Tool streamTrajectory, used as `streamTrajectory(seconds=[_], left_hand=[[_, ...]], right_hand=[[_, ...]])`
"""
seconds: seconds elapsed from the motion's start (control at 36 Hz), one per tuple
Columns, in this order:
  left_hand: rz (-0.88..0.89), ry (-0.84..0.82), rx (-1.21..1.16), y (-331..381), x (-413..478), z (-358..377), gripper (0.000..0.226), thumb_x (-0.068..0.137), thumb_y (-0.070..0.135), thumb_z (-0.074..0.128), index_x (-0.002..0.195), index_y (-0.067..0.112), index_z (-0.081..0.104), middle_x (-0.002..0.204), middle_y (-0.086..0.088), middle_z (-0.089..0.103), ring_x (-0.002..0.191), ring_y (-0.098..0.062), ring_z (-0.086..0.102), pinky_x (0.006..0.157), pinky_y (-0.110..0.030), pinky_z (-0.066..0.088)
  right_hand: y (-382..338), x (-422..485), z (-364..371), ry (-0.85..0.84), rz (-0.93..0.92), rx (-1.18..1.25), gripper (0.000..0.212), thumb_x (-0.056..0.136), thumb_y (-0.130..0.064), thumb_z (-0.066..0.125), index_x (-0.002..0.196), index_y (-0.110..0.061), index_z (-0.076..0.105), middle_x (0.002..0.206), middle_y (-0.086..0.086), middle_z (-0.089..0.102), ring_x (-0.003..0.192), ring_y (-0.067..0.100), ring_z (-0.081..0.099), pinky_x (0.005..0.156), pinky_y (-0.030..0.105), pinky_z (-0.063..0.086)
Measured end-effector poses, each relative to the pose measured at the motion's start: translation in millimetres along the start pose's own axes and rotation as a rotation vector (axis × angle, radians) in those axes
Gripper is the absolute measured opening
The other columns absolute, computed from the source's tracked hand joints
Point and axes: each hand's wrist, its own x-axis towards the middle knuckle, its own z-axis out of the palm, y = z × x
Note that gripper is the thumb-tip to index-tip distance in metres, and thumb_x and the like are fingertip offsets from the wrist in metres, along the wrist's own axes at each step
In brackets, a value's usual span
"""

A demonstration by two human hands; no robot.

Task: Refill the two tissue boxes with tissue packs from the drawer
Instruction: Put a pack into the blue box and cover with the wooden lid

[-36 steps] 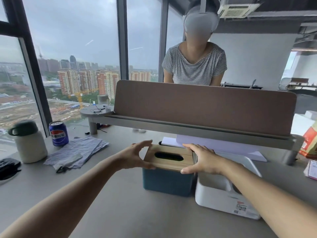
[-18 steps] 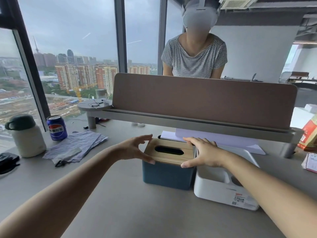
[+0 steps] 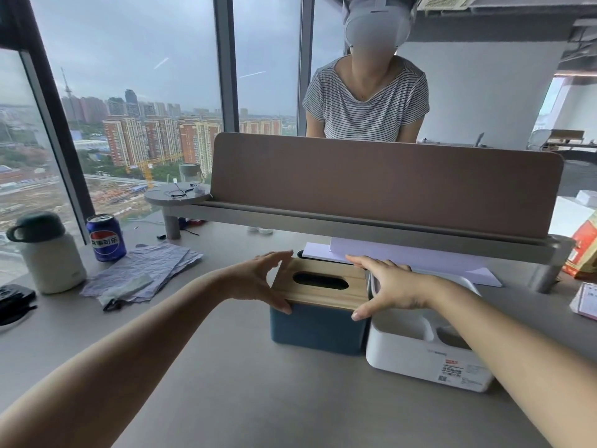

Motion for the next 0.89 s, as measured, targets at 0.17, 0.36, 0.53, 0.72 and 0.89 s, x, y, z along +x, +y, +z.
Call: streamTrajectory(seconds=[0.17,0.36,0.53,0.72,0.89], left_hand=[[-0.013,-0.005,0.089,3,3,-3,0.118,0.058,0.040,0.089,0.150,0.035,0.017,0.150,0.008,0.029,0.140,-0.014,0.029,0.112,-0.036,0.035],[-0.018,-0.103,0.227,4,12,-12,0.134,0.043,0.061,0.084,0.151,0.041,0.007,0.153,0.021,0.015,0.142,-0.012,0.021,0.116,-0.039,0.028],[0.044,-0.163,0.105,-13,14,-7,0.131,0.035,0.081,0.074,0.144,0.056,0.006,0.150,0.030,0.009,0.144,-0.012,0.011,0.119,-0.046,0.019],[0.079,-0.167,-0.096,-19,11,5,0.124,0.041,0.080,0.074,0.143,0.058,0.006,0.152,0.032,0.003,0.146,-0.012,0.001,0.120,-0.049,0.010],[0.127,-0.028,-0.188,-27,-1,15,0.107,0.059,0.082,0.059,0.147,0.050,0.009,0.155,0.032,0.000,0.146,-0.002,-0.010,0.121,-0.046,-0.002]], right_hand=[[-5,-2,-3,-0.003,-0.021,-0.039,0.109,0.064,-0.060,0.077,0.150,-0.041,0.012,0.158,-0.006,0.020,0.145,0.018,0.012,0.116,0.039,0.010],[0,5,-5,-0.021,-0.024,-0.157,0.116,0.056,-0.076,0.070,0.150,-0.040,0.011,0.157,-0.009,0.023,0.146,0.014,0.011,0.118,0.040,0.001],[6,4,-4,-0.072,-0.016,-0.157,0.109,0.060,-0.079,0.064,0.149,-0.044,0.011,0.160,-0.016,0.013,0.148,0.011,0.002,0.117,0.049,-0.012],[2,6,-9,-0.146,-0.002,-0.128,0.111,0.062,-0.075,0.066,0.150,-0.044,0.006,0.160,-0.022,-0.001,0.146,0.004,-0.014,0.114,0.052,-0.020],[-5,9,4,-0.129,-0.043,-0.141,0.121,0.063,-0.077,0.063,0.152,-0.032,-0.006,0.158,-0.018,-0.016,0.143,0.000,-0.022,0.114,0.049,-0.022]])
